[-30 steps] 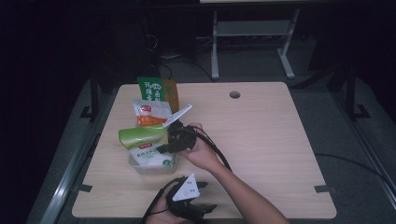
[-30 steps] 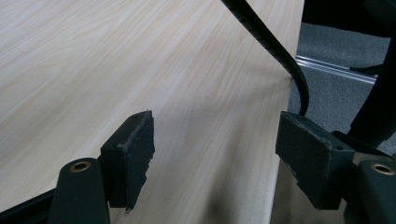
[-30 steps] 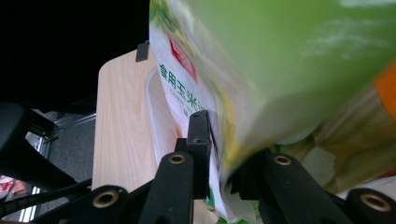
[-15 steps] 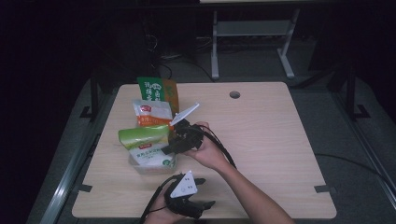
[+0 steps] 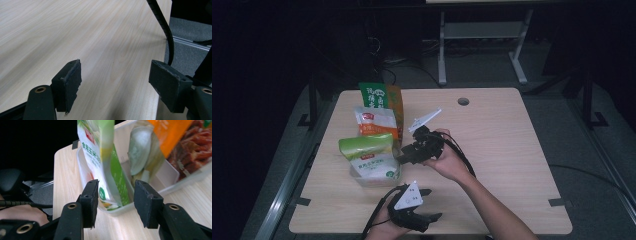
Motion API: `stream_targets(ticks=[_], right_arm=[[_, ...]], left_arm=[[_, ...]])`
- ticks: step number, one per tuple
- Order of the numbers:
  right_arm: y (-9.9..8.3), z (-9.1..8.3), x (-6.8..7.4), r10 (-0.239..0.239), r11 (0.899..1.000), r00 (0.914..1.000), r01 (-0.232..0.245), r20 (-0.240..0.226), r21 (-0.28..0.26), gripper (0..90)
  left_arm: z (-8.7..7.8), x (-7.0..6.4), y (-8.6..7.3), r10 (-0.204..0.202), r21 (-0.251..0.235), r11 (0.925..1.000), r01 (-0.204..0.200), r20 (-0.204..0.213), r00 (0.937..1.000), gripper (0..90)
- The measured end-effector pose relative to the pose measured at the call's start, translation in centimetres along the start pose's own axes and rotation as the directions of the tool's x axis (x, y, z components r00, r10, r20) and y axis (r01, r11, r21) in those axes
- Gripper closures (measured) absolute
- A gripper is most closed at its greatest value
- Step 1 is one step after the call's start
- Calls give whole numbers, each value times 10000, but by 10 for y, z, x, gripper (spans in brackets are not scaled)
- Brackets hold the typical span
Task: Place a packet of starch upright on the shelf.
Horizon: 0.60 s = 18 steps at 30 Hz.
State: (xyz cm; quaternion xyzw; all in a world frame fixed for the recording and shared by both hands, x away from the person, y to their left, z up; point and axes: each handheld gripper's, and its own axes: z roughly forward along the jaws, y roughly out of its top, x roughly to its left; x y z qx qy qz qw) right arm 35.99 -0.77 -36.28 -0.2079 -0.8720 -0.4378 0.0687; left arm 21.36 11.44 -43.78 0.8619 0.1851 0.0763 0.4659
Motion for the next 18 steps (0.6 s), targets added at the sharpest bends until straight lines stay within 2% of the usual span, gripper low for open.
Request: stream_targets(ticks=[7,12,18], right_arm=[[-11,-17,-6,155,9998,9993,-151,335,-112,507],[-21,-32,-15,513,9986,9970,-507,577,-118,492],[-32,-45,-22,702,9975,9938,-690,858,-167,478]], left_arm=[[-2,2,1,23,-7,10000,-23,-91,10000,256],[-3,5,1,7,-60,10000,-8,-158,9999,256],[-2,6,1,-5,-79,10000,3,-191,9998,256]])
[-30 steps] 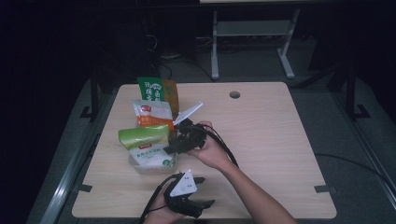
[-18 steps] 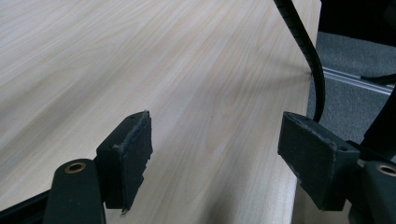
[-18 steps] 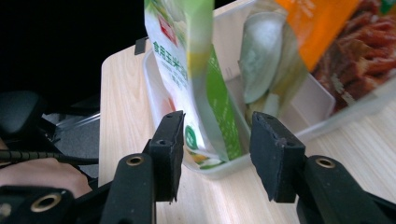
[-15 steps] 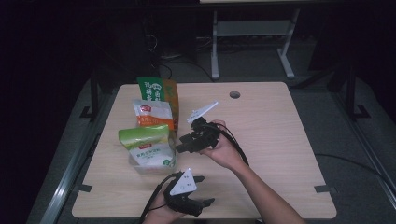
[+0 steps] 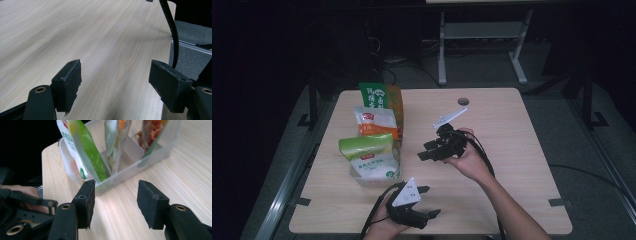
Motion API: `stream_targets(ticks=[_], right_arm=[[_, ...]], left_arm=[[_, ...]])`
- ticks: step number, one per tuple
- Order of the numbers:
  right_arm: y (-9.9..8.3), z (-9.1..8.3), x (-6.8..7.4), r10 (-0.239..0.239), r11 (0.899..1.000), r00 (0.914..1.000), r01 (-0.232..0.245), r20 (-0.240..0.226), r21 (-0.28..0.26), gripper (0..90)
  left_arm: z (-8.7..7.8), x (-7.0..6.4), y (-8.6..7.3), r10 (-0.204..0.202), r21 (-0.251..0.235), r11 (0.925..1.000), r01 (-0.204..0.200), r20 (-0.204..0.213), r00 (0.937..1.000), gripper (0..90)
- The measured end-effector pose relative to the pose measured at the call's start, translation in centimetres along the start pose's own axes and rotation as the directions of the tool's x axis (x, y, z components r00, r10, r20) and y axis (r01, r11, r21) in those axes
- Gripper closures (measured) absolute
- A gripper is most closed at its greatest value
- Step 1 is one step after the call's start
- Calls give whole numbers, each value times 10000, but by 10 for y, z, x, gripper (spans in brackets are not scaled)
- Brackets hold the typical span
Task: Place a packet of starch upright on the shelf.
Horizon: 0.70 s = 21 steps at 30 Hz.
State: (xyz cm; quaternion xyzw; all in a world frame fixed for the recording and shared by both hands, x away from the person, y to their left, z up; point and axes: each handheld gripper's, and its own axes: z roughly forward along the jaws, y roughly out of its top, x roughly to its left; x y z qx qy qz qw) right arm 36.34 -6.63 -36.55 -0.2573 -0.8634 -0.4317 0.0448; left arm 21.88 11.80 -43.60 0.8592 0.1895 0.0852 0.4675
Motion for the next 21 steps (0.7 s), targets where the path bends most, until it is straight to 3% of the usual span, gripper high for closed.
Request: stream_targets(ticks=[21], right_arm=[[-42,-39,-20,885,9961,9946,-886,535,3,438]], left_arm=[[1,2,0,-157,-104,9998,156,-126,9998,252]])
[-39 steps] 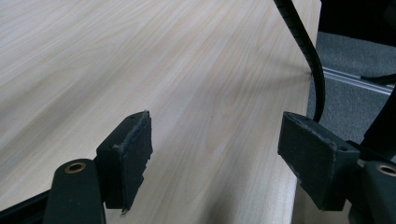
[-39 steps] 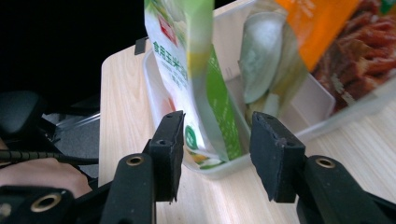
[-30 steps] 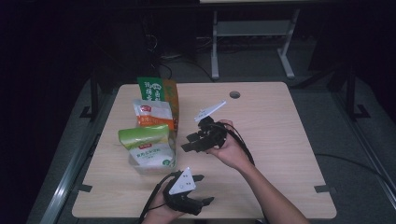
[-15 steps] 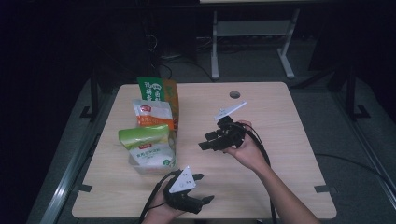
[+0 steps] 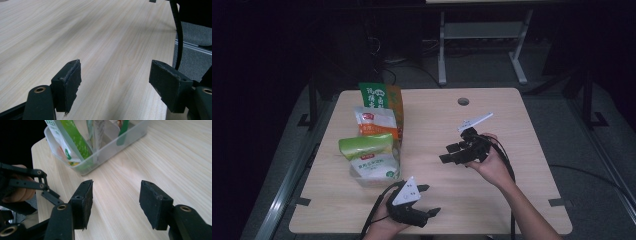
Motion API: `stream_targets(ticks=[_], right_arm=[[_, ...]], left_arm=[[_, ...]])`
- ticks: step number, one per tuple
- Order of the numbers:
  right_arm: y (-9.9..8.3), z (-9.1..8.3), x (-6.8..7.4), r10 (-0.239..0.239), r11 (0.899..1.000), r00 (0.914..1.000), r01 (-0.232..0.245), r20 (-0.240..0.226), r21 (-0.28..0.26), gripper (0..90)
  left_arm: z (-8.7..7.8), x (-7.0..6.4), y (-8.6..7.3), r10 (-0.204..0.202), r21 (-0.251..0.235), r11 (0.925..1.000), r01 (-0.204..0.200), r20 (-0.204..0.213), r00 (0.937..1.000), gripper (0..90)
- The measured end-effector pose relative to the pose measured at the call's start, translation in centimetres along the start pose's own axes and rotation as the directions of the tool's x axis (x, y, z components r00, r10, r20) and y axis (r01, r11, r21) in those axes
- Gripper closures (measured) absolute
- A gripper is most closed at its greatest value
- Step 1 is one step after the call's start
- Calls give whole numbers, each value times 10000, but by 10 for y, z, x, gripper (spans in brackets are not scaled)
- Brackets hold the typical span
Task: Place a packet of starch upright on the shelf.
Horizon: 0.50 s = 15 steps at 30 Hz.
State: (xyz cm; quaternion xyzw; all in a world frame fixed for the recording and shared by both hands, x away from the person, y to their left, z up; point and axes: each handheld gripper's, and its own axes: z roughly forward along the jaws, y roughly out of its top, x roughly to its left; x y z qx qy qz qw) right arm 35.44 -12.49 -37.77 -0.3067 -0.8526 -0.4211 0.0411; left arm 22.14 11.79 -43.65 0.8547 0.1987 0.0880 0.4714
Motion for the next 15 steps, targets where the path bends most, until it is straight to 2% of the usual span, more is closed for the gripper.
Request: stream_targets(ticks=[5,12,15], right_arm=[[-12,-9,-6,313,9994,9995,-312,82,-136,426],[-25,-17,-12,584,9980,9981,-580,169,-252,416],[-36,-21,-17,871,9956,9960,-864,175,-353,410]], left_arm=[[0,2,0,180,91,9998,-179,-47,9998,252],[0,1,0,115,103,9999,-115,-22,9999,252],[0,2,0,116,129,9998,-116,-26,9999,252]])
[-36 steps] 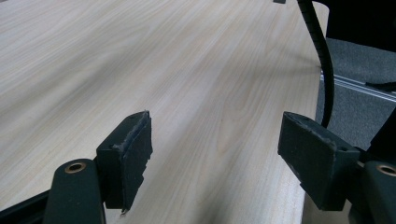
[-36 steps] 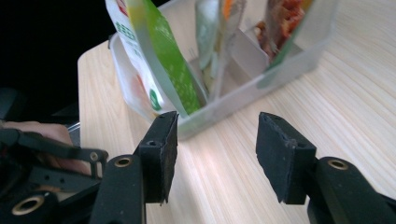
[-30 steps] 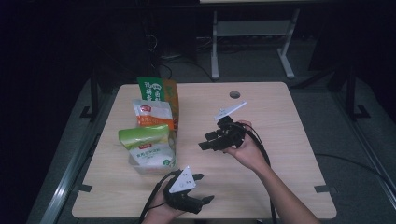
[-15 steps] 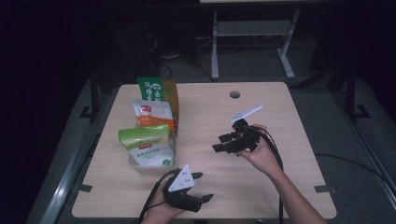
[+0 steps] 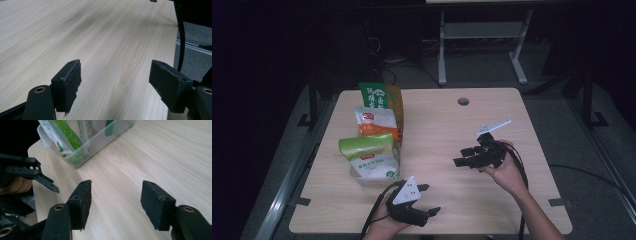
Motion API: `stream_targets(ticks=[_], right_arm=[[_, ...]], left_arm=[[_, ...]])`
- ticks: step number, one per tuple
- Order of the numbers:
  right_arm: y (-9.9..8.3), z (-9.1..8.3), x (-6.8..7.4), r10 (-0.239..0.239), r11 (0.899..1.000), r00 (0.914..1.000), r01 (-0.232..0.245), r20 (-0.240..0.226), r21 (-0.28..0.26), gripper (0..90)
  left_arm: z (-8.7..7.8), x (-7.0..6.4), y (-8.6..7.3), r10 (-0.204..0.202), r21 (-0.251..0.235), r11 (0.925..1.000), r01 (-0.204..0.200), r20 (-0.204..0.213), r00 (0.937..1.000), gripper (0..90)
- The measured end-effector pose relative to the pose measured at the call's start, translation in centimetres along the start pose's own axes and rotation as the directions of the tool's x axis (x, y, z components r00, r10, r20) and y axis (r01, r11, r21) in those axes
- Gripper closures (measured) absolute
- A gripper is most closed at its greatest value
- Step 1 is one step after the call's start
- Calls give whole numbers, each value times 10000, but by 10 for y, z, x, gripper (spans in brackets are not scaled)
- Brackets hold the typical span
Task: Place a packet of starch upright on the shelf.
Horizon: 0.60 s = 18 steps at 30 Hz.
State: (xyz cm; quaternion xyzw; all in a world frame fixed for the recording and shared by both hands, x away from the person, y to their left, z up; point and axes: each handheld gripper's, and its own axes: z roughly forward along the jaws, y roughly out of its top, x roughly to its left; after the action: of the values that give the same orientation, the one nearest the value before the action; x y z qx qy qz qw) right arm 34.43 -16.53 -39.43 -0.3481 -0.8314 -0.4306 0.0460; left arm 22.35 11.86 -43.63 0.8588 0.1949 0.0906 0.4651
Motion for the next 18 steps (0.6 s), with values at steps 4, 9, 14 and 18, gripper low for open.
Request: stream_targets(ticks=[4,9,14,18], right_arm=[[-7,-3,-4,194,9998,9998,-194,30,11,404],[-20,-9,-10,408,9991,9991,-407,87,-124,401],[-33,-15,-16,658,9976,9977,-654,187,-211,399],[-41,-19,-19,788,9966,9966,-782,248,-242,398]], left_arm=[[-1,1,0,-90,-86,9999,90,-14,10000,252],[-1,2,0,-103,-121,9999,103,-32,9999,251],[0,2,0,-68,-94,9999,67,-77,9999,247],[1,3,-1,-134,-112,9998,133,-95,9999,244]])
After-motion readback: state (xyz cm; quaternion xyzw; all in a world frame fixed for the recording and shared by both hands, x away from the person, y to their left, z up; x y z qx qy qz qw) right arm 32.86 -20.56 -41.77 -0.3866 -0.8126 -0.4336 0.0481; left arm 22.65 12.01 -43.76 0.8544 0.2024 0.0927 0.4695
